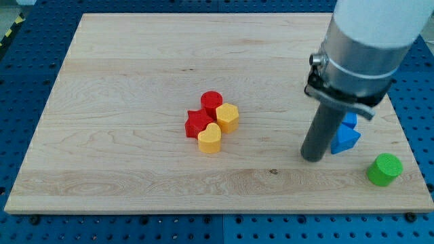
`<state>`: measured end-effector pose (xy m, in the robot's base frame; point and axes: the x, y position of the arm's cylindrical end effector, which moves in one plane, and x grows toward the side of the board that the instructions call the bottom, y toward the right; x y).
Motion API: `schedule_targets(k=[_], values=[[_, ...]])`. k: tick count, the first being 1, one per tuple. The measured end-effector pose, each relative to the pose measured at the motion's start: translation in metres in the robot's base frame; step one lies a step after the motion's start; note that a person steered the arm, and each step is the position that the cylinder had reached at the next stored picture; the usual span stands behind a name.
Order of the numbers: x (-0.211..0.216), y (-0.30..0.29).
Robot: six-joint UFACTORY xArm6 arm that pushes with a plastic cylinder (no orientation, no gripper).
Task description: Push the green circle into the blue blocks
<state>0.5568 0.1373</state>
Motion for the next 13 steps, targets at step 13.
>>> schedule_targets(k=[13], values=[[0.022,0.128]])
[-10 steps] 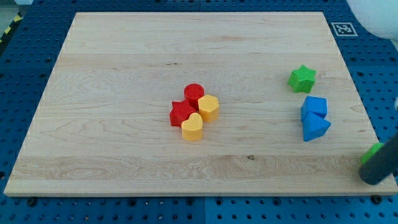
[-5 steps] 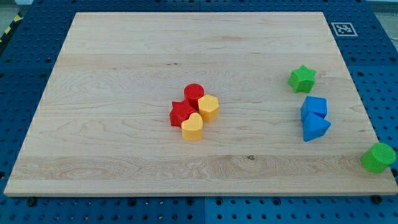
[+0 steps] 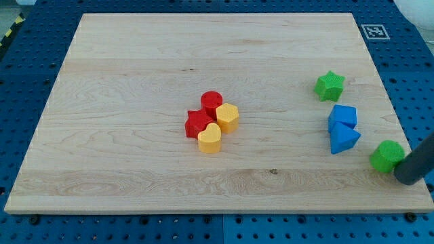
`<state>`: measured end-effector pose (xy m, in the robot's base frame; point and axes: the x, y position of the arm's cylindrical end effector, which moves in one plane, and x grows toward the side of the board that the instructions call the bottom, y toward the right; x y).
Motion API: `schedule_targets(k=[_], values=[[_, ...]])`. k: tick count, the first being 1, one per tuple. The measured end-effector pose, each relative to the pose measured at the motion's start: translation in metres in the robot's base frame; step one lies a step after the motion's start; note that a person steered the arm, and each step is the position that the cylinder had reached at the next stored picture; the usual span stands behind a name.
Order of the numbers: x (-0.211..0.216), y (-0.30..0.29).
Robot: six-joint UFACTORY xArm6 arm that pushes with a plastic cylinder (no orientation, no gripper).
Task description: Push the green circle into the blue blocks
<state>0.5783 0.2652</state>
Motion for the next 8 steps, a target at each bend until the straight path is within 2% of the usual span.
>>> schedule_targets(k=[3,5,6,8], values=[[-0.036,-0.022],[-0.041,0.014],[-0.069,0.019],[-0.157,-0.001]])
